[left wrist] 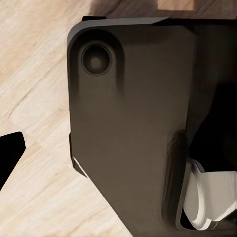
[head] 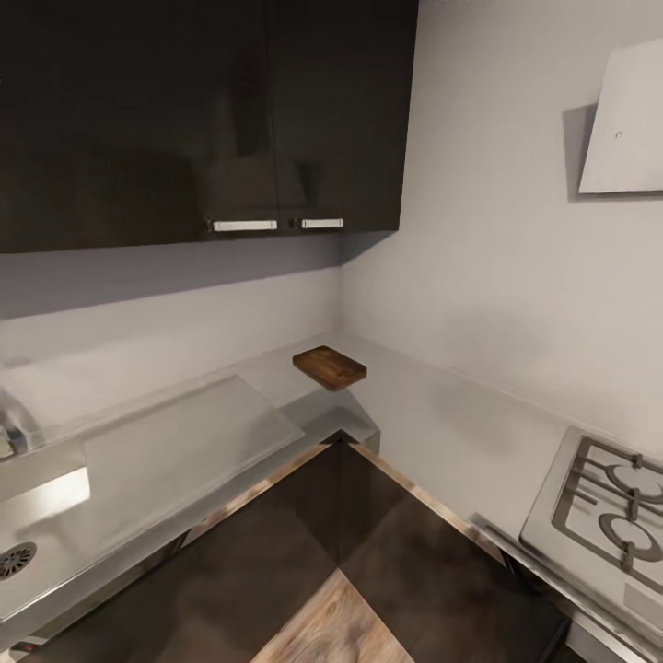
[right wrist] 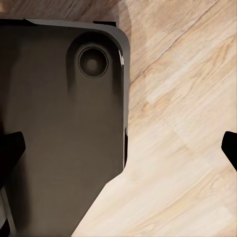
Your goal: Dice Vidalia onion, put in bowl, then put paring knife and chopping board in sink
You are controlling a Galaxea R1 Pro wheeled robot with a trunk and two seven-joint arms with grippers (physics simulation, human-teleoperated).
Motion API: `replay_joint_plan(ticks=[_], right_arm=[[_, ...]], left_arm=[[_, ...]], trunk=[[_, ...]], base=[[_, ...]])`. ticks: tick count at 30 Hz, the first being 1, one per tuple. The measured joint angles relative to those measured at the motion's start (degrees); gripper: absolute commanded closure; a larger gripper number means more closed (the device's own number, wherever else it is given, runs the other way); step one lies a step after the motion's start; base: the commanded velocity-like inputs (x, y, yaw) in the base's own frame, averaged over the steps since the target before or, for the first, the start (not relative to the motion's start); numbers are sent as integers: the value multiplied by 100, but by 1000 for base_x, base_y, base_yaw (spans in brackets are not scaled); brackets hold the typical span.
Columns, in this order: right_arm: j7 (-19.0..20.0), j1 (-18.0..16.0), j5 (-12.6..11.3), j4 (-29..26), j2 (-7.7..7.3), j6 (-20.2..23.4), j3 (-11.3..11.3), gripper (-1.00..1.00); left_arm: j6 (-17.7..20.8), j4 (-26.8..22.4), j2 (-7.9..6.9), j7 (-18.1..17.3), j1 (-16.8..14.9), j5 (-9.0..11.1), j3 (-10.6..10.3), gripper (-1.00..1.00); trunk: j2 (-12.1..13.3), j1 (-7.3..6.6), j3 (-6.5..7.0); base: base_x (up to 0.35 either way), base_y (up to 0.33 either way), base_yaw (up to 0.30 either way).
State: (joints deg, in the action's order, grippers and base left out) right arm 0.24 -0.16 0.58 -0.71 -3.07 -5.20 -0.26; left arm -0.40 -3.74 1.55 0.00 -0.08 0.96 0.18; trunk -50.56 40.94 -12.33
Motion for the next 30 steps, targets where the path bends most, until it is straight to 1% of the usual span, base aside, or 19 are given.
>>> replay_joint_plan(ticks=[7,11,22,30], right_arm=[[-7,0,-2,-16,0,0,-12,-100],[-8,0,-9,-18,0,0,-18,-100],[-8,0,-2,-18,0,-1,-6,-100],[-8,0,-2,-18,0,-1,-3,-100]], left_arm=[[-1,0,10,-1,0,1,-2,-100],[13,5,-54,7,0,6,3,-100],[16,10,-46,0,0,3,-2,-100],[15,10,-45,0,0,5,-1,-100]], trunk=[[281,-154,126],[441,-242,198],[883,-486,396],[1205,-660,540]], base=[[6,0,0],[24,0,0],[262,0,0],[45,0,0]])
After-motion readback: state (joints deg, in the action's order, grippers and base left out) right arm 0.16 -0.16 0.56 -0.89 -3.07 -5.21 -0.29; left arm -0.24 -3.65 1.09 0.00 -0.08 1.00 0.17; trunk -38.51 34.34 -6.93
